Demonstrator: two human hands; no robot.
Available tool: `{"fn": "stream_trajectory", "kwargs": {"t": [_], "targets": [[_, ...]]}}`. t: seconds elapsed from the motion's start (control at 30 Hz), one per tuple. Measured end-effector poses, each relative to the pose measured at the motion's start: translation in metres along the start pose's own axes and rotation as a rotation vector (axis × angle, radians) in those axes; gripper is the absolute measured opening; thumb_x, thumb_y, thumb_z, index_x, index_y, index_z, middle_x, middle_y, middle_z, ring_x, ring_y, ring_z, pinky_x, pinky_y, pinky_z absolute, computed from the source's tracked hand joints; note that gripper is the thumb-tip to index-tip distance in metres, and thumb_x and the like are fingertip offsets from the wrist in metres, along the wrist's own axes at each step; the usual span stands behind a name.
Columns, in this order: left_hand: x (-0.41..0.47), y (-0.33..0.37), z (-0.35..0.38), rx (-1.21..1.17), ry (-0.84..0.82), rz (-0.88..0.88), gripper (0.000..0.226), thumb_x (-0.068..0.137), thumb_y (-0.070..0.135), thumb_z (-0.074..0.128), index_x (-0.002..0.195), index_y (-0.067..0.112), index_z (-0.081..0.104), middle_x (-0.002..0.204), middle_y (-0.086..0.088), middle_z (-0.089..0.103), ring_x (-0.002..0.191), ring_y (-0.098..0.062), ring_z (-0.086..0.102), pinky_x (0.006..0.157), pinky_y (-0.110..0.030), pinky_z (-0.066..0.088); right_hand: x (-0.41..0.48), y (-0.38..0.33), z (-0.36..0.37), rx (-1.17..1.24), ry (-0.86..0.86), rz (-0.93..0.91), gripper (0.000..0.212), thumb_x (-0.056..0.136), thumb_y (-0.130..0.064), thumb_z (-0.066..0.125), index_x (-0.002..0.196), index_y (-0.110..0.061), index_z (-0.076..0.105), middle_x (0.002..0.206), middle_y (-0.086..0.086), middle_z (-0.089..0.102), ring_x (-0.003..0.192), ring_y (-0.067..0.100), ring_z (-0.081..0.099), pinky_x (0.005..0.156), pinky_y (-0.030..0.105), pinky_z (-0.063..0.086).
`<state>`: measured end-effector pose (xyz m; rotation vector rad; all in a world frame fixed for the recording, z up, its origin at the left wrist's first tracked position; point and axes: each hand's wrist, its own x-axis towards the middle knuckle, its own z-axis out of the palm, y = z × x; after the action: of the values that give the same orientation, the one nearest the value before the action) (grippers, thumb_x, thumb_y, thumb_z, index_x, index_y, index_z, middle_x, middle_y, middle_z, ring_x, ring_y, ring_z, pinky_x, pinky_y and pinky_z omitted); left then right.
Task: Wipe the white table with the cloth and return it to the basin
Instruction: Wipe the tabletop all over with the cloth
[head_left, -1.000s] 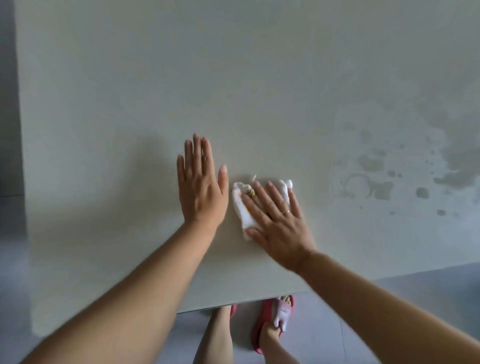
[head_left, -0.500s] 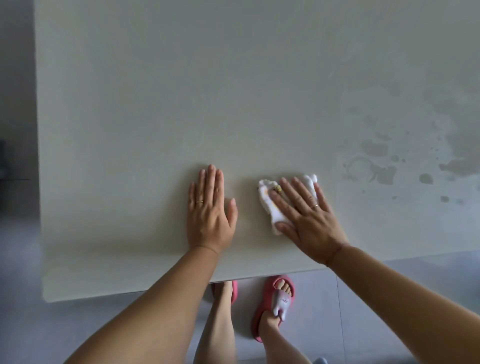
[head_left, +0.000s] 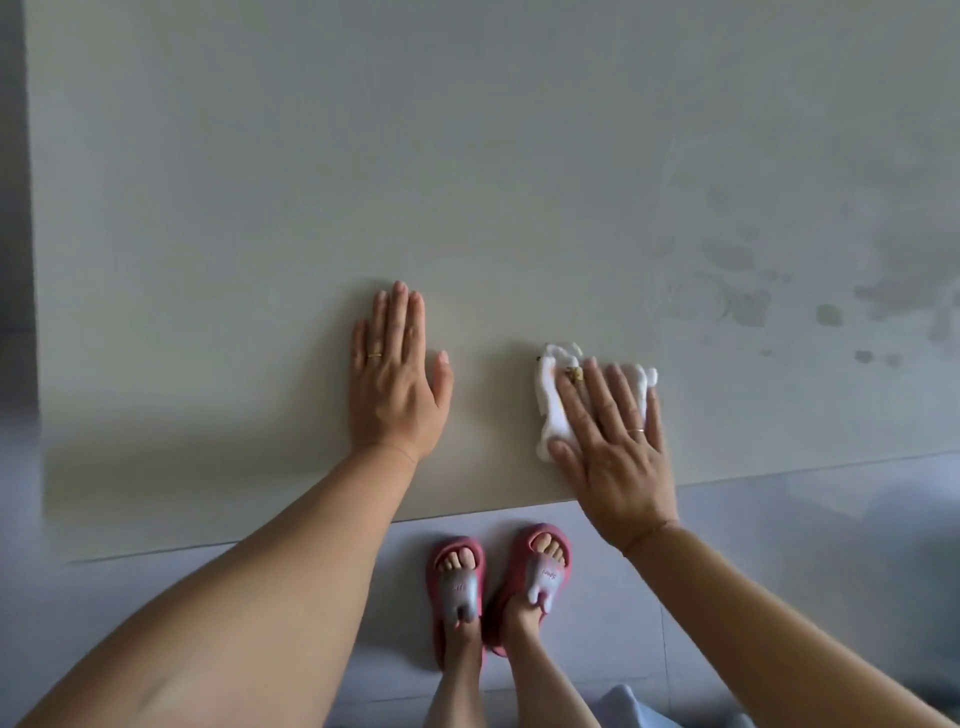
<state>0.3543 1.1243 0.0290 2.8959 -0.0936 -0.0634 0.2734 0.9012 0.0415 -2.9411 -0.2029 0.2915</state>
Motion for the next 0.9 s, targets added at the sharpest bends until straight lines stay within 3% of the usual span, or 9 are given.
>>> {"fn": "stream_trajectory", "kwargs": {"t": [0.07,0.13,0.27,0.33,0.43,0.53,0.63,0.77,0.9], "targets": [[0.000,0.000,0.001,0.001,0.003,-0.007,0.061,0.092,0.032,0.033,0.146,0.004,0.030,0.154,-0.014,0.027,0.144,-0.029,0.023,0.117,-0.042,0.014,-0.003,-0.020,0.003,0.074,0.030,0.304,0.061,0.096,-0.051,0.020,0.151,-0.027,0.011,0.160,0.002,0.007,0.148,0.023,0.000,0.118,0.049,0.000],[0.000,0.000,0.001,0.006,-0.001,-0.006,0.062,0.092,0.032,0.032,0.147,0.004,0.029,0.155,-0.014,0.026,0.144,-0.029,0.021,0.117,-0.042,0.012,-0.009,-0.058,0.011,0.108,0.017,0.407,0.062,0.095,-0.052,0.017,0.151,-0.028,0.005,0.159,0.003,0.002,0.147,0.024,-0.006,0.117,0.051,-0.003],[-0.002,0.000,0.001,0.021,-0.030,-0.010,0.064,0.092,0.035,0.027,0.148,0.005,0.025,0.157,-0.012,0.022,0.145,-0.028,0.018,0.118,-0.043,0.012,-0.026,-0.055,0.014,0.029,-0.045,-0.098,0.060,0.096,-0.049,0.033,0.151,-0.026,0.021,0.159,0.000,0.015,0.147,0.023,0.010,0.116,0.051,0.013],[-0.002,0.000,0.001,0.023,-0.037,-0.010,0.064,0.092,0.036,0.025,0.149,0.005,0.024,0.157,-0.012,0.021,0.145,-0.027,0.018,0.118,-0.043,0.012,-0.028,-0.014,0.006,-0.029,-0.041,-0.174,0.059,0.096,-0.051,0.032,0.150,-0.027,0.022,0.158,-0.002,0.017,0.147,0.022,0.012,0.116,0.050,0.015],[-0.002,0.001,0.001,0.026,-0.031,-0.015,0.064,0.092,0.036,0.024,0.149,0.005,0.024,0.157,-0.012,0.020,0.145,-0.027,0.018,0.118,-0.042,0.011,-0.023,0.028,-0.007,-0.015,-0.024,0.184,0.063,0.095,-0.054,0.019,0.151,-0.029,0.010,0.159,-0.003,0.005,0.147,0.018,0.000,0.119,0.046,0.001],[-0.002,0.002,0.001,0.028,-0.031,-0.017,0.065,0.092,0.037,0.023,0.149,0.006,0.023,0.157,-0.012,0.019,0.146,-0.027,0.017,0.118,-0.041,0.010,-0.017,-0.007,0.000,0.063,0.018,0.510,0.066,0.091,-0.058,0.008,0.151,-0.029,-0.001,0.160,0.002,-0.003,0.146,0.021,-0.011,0.117,0.046,-0.010],[-0.002,0.001,0.001,0.032,-0.038,-0.017,0.065,0.092,0.036,0.025,0.149,0.006,0.022,0.158,-0.011,0.018,0.146,-0.027,0.016,0.117,-0.043,0.011,-0.027,-0.054,0.013,0.030,-0.017,0.259,0.067,0.094,-0.055,0.017,0.152,-0.026,0.005,0.160,0.003,-0.002,0.147,0.026,-0.004,0.117,0.049,-0.007],[-0.001,0.001,0.001,0.047,-0.047,-0.007,0.065,0.092,0.036,0.024,0.149,0.006,0.021,0.158,-0.011,0.017,0.146,-0.027,0.015,0.118,-0.042,0.009,-0.031,0.005,0.005,-0.129,-0.068,-0.191,0.064,0.095,-0.056,0.026,0.152,-0.029,0.013,0.160,-0.001,0.011,0.148,0.022,0.006,0.119,0.047,0.005],[-0.001,0.003,0.000,0.047,-0.052,-0.023,0.067,0.090,0.038,0.020,0.149,0.005,0.023,0.157,-0.013,0.019,0.146,-0.029,0.017,0.117,-0.042,0.009,-0.028,0.065,-0.011,-0.041,-0.044,0.193,0.064,0.094,-0.057,0.017,0.151,-0.031,0.004,0.160,-0.002,0.003,0.148,0.018,-0.003,0.119,0.045,-0.003]]}}
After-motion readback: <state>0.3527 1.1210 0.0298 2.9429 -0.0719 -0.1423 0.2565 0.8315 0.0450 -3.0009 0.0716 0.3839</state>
